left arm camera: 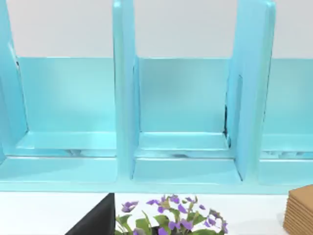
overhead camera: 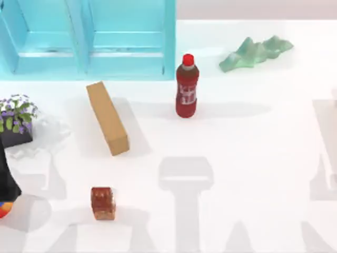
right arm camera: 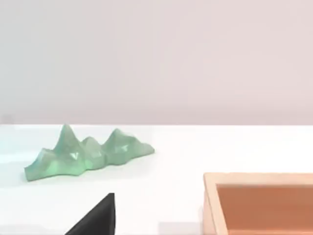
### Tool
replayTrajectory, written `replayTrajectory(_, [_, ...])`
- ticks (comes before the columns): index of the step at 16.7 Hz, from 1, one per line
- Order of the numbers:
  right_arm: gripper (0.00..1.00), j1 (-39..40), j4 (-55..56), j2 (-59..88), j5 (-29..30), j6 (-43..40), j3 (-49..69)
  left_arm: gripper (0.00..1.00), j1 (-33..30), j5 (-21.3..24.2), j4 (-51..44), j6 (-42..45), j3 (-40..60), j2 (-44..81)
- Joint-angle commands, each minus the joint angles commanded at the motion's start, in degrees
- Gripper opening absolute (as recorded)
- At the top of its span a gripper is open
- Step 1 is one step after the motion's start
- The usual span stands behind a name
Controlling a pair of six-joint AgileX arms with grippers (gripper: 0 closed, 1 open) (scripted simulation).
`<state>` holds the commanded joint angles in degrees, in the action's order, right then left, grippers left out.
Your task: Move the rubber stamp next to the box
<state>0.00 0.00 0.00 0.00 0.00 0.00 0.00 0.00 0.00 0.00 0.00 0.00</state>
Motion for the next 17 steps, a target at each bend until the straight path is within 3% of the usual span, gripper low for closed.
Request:
replayTrajectory(7, [1.0, 3.9, -4.5, 6.4, -1.0, 3.0, 7.7, 1.0, 0.0, 0.0, 0.0, 0.0, 0.0, 0.0])
replayTrajectory(12, [1.0, 13.1, -17.7, 24.9, -3.1, 11.0, 26.6, 1.0, 0.0, 0.0, 0.0, 0.0, 0.0, 0.0])
replayTrajectory(17, [1.0, 24.7, -38.1, 53.9, -5.4, 21.8, 51.0, 1.0, 0.0, 0.0, 0.0, 0.0, 0.0, 0.0])
